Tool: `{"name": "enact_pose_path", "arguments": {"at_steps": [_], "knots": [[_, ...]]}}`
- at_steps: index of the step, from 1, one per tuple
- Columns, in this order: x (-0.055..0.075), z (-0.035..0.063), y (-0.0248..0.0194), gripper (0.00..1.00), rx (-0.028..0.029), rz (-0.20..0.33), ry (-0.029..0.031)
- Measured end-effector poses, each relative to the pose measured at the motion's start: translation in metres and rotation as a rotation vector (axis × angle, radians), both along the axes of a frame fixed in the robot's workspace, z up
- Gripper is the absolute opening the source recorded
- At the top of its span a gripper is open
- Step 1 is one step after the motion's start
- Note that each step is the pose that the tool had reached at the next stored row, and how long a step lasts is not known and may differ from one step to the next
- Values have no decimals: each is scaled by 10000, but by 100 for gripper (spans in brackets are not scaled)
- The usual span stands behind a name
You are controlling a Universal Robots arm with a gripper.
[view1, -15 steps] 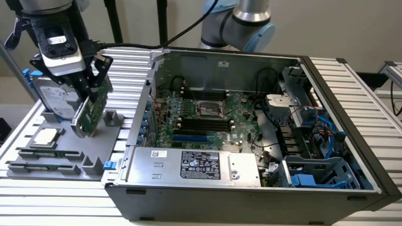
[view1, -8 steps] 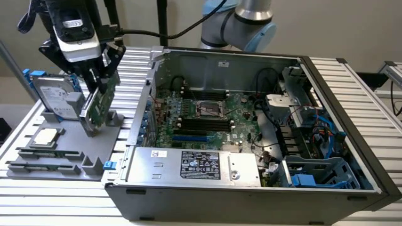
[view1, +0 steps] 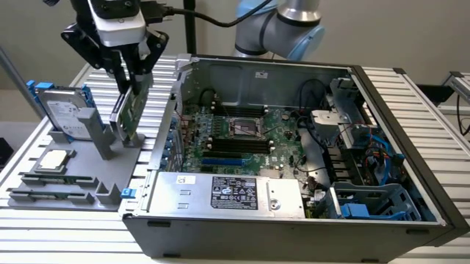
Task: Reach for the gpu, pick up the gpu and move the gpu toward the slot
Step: 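Pick up the gpu and move the gpu toward the slot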
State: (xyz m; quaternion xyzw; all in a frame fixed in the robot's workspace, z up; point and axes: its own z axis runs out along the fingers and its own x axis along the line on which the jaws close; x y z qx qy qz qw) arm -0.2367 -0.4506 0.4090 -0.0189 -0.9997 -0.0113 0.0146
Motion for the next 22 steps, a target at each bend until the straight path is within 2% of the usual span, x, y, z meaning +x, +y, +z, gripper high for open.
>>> {"name": "enact_pose_path", "arguments": {"at_steps": [6,11,15,22], "knots": [[274,215,-2,26,29,-1,151],[500,320,-2,26,73,-1,265],[682,336,-2,26,107,0,299],[1001,335,-2,26,129,0,325]]}}
